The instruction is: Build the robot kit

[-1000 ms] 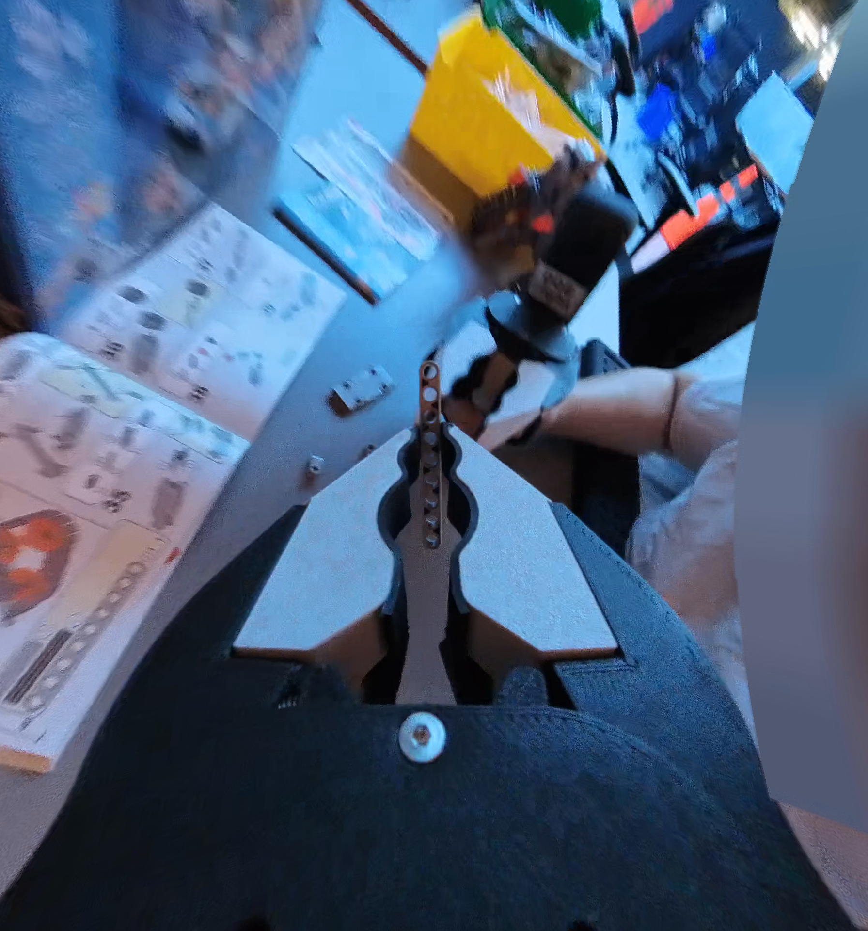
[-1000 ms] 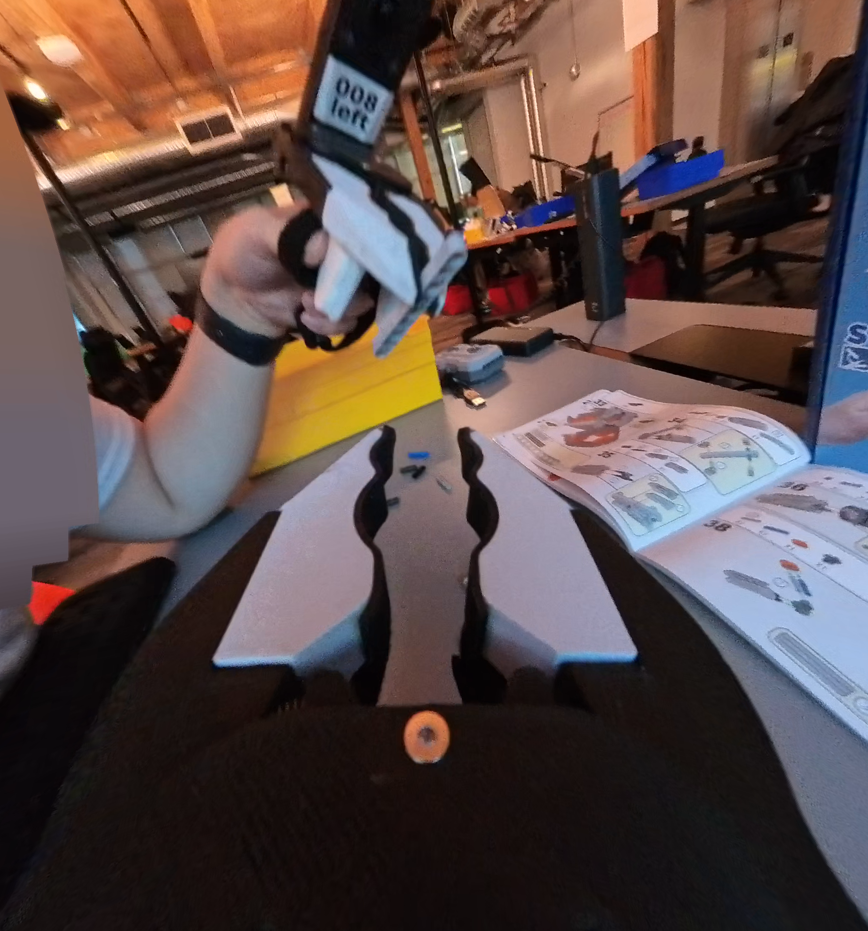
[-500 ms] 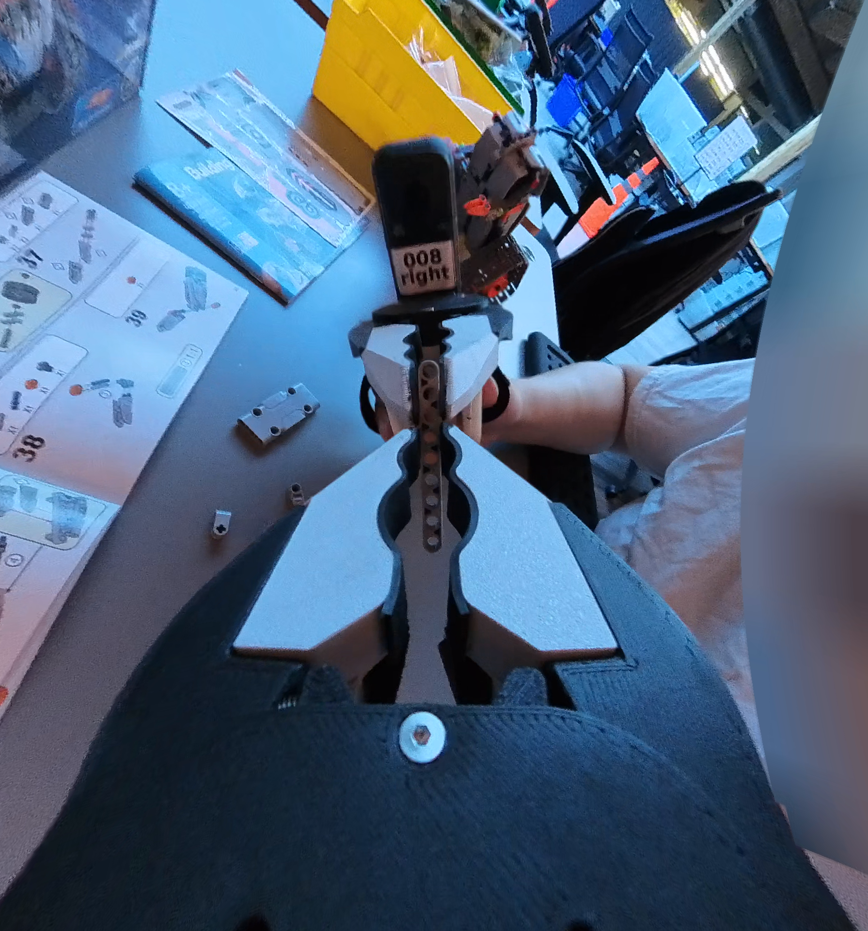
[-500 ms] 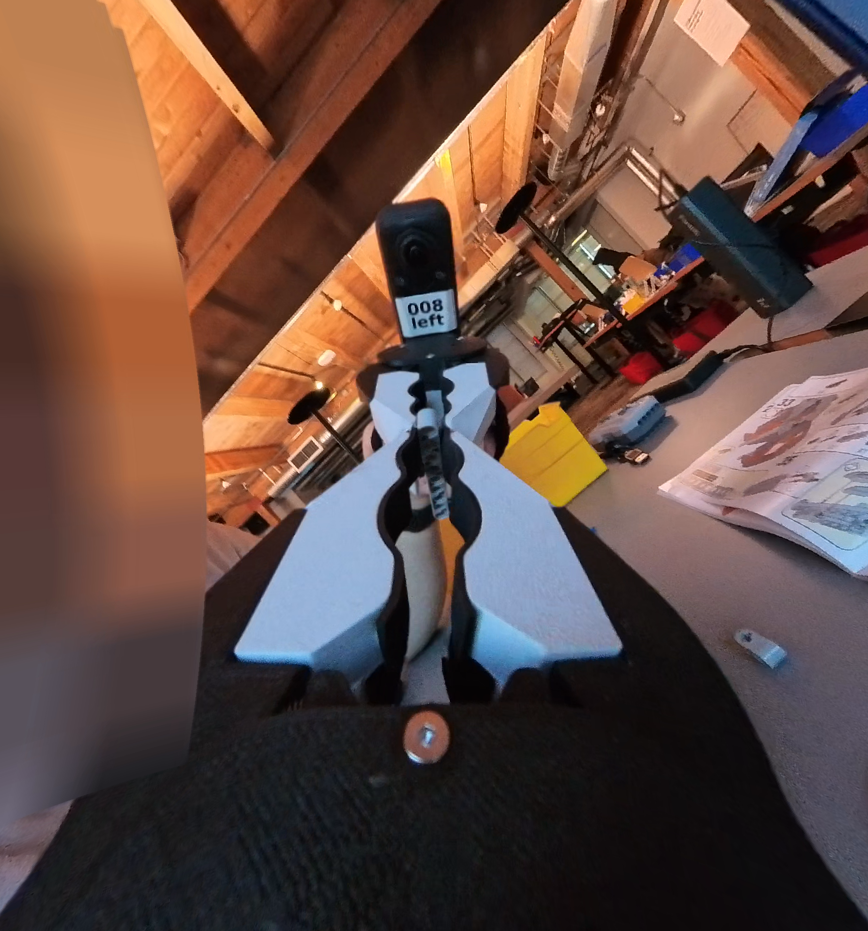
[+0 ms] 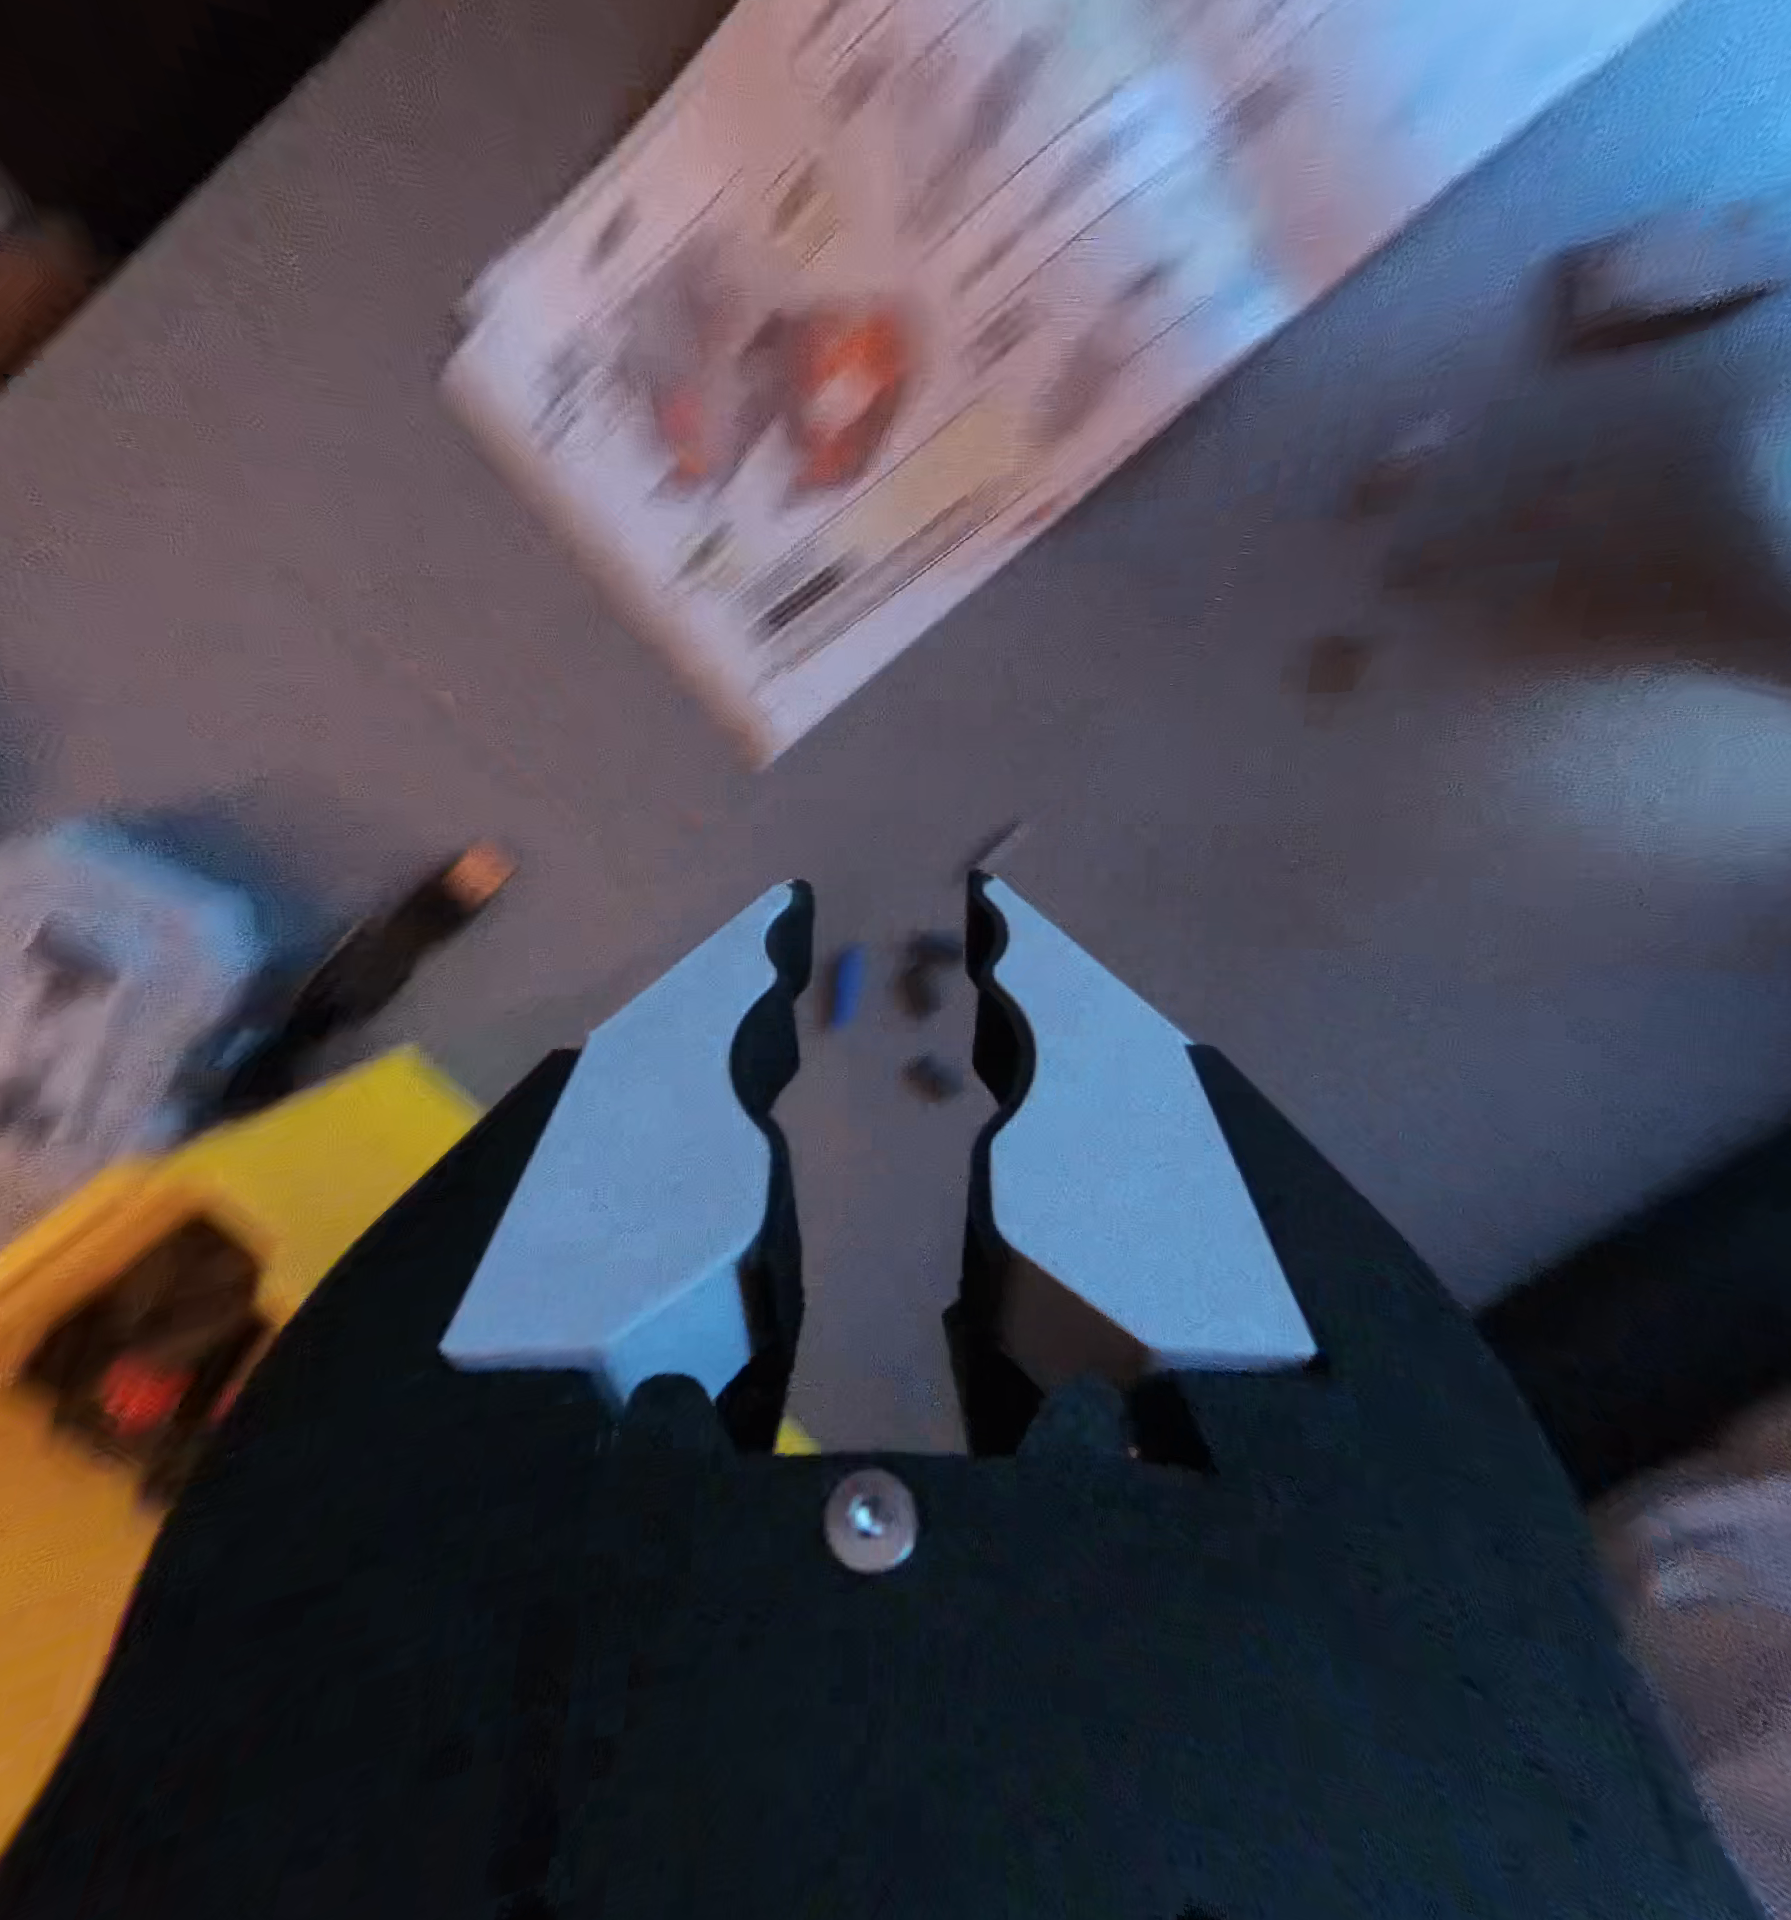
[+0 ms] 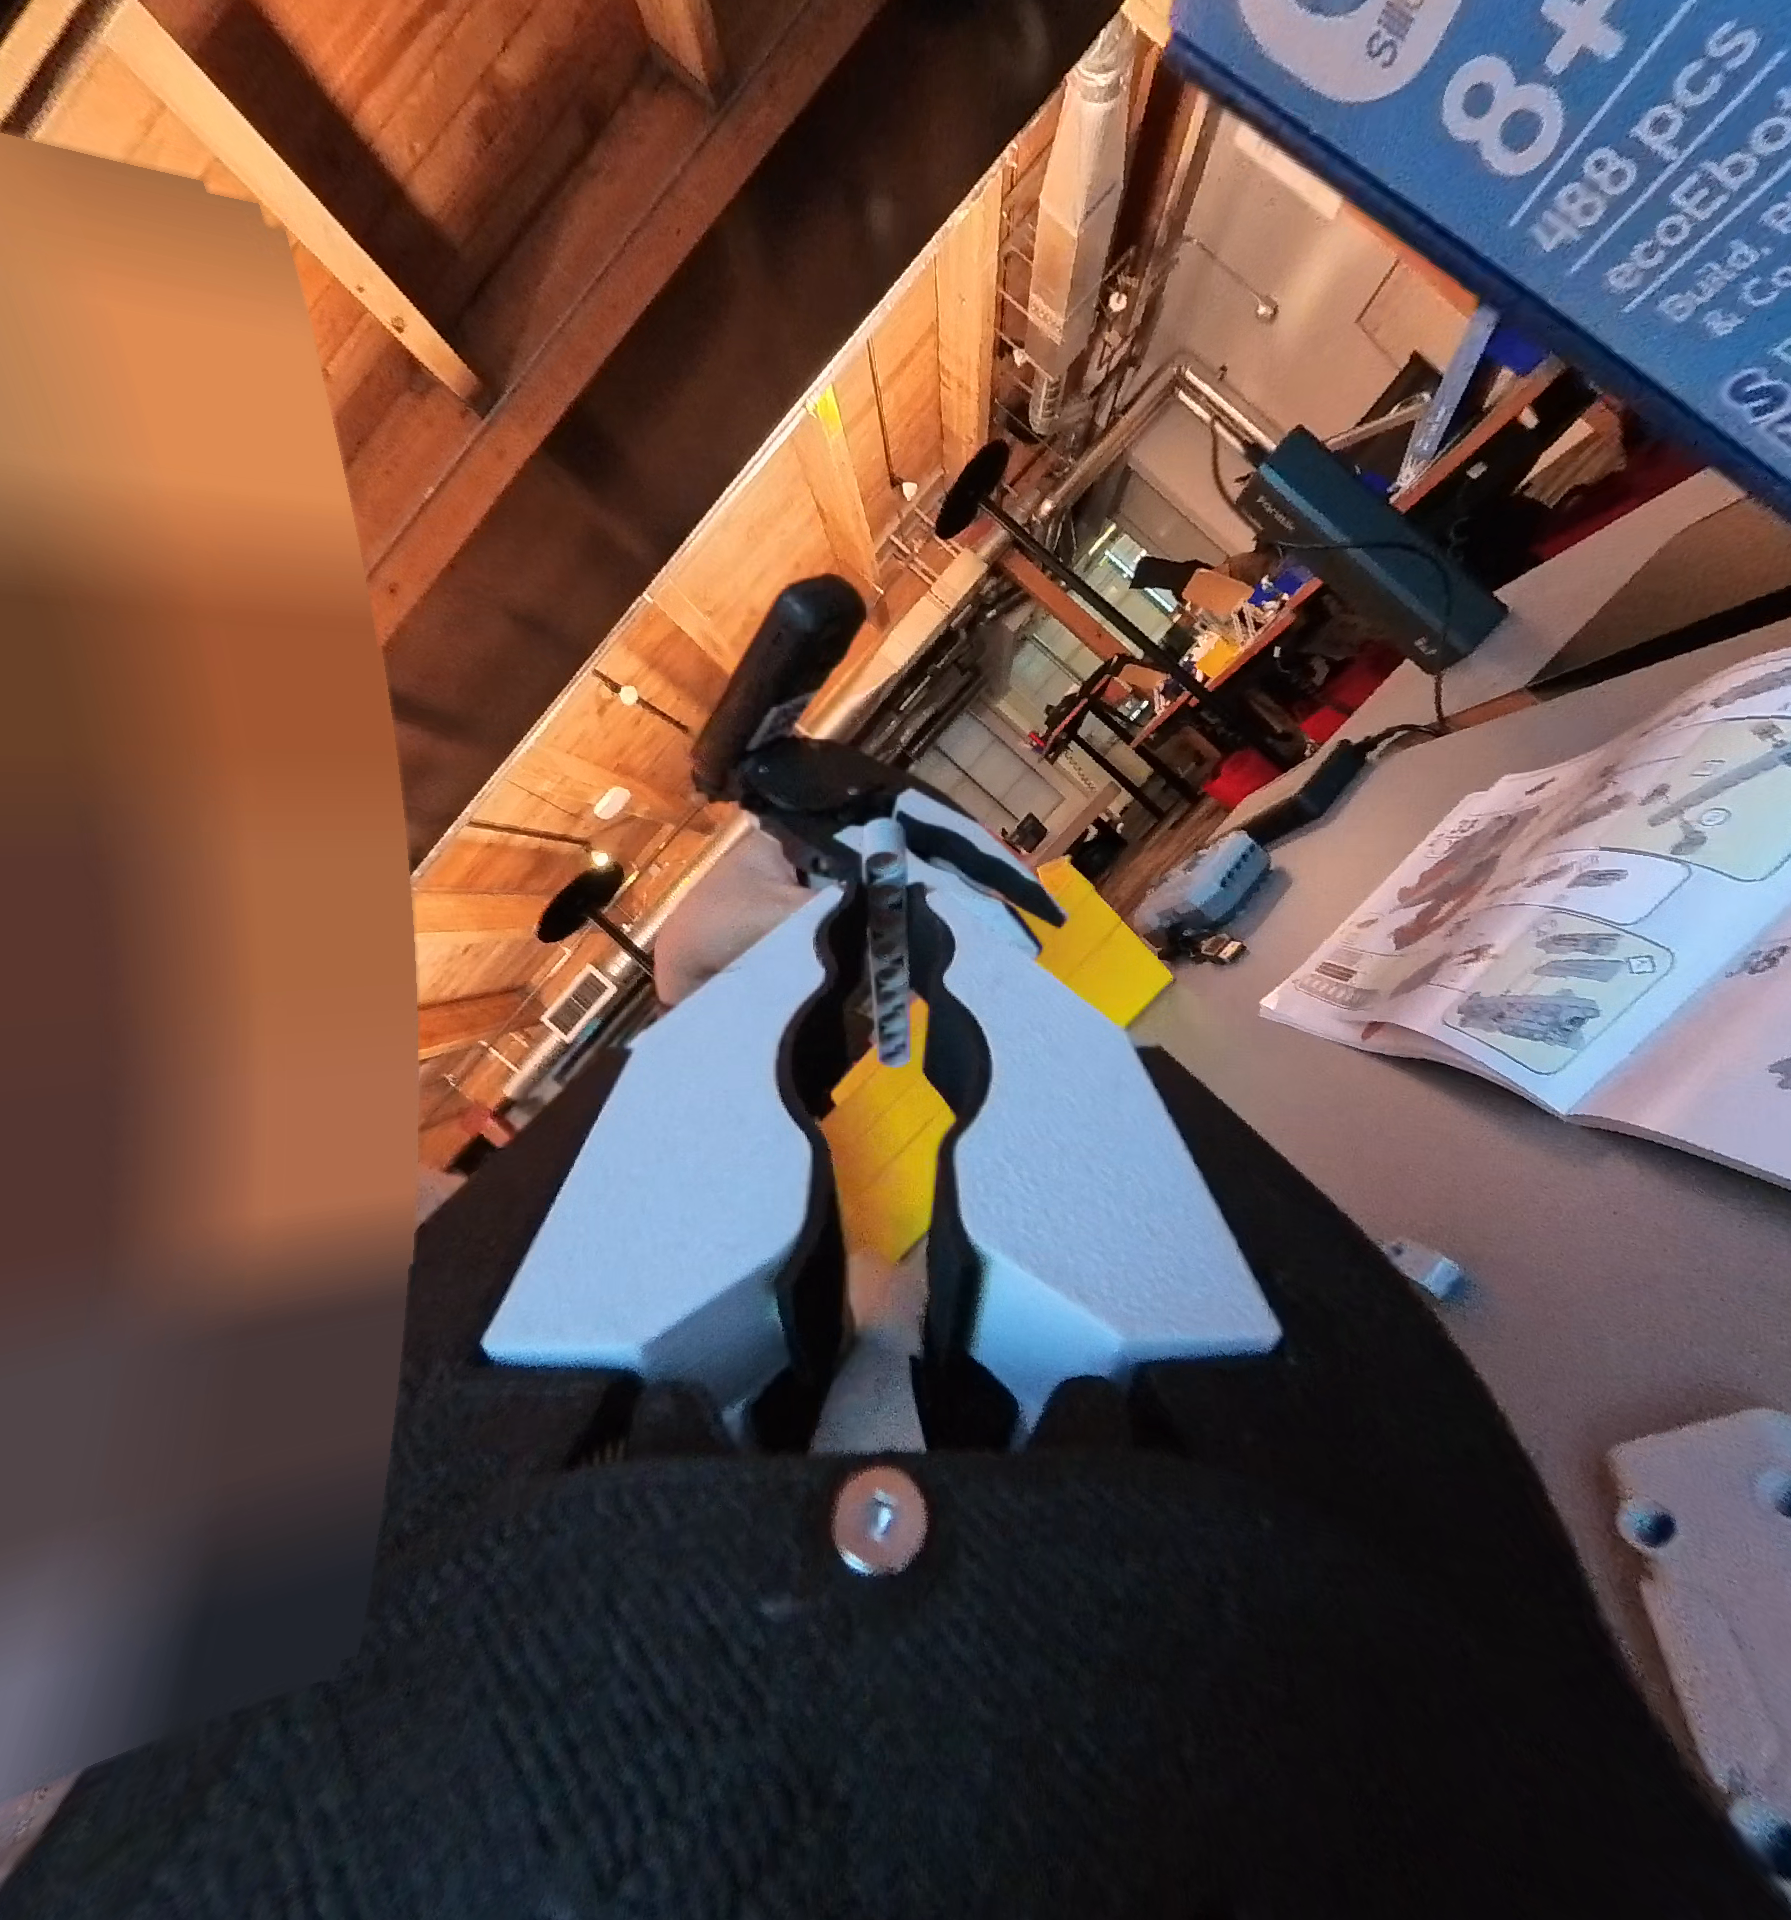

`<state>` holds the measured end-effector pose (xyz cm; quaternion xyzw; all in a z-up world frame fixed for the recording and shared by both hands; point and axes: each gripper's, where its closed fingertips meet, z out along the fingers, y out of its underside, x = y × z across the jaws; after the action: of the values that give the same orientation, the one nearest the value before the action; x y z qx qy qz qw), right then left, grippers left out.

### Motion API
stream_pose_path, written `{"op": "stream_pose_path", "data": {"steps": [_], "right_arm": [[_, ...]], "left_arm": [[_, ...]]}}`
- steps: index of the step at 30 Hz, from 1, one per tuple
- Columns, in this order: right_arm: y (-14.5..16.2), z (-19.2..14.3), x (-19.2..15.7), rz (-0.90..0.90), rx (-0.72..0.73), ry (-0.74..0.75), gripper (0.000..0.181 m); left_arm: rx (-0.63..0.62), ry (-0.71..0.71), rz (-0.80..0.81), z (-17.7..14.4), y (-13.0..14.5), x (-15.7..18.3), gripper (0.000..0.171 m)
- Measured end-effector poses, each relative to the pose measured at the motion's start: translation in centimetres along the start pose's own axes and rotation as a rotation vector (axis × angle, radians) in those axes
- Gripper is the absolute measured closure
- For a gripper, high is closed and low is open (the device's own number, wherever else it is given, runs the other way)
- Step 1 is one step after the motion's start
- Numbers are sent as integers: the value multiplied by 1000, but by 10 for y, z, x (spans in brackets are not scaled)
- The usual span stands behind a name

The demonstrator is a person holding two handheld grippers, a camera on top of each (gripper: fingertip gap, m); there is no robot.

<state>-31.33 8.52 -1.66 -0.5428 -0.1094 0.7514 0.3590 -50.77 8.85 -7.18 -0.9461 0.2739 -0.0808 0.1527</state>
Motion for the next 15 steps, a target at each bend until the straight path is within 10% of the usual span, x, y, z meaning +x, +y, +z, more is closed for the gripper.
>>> {"op": "stream_pose_path", "data": {"steps": [5, 15], "right_arm": [[15, 3, 10, -35, -67, 56, 174], [10, -2, 17, 36, -36, 69, 174]], "left_arm": [[-287, -3, -126, 21, 57, -31, 139], [-475, 52, -36, 60, 68, -17, 152]]}}
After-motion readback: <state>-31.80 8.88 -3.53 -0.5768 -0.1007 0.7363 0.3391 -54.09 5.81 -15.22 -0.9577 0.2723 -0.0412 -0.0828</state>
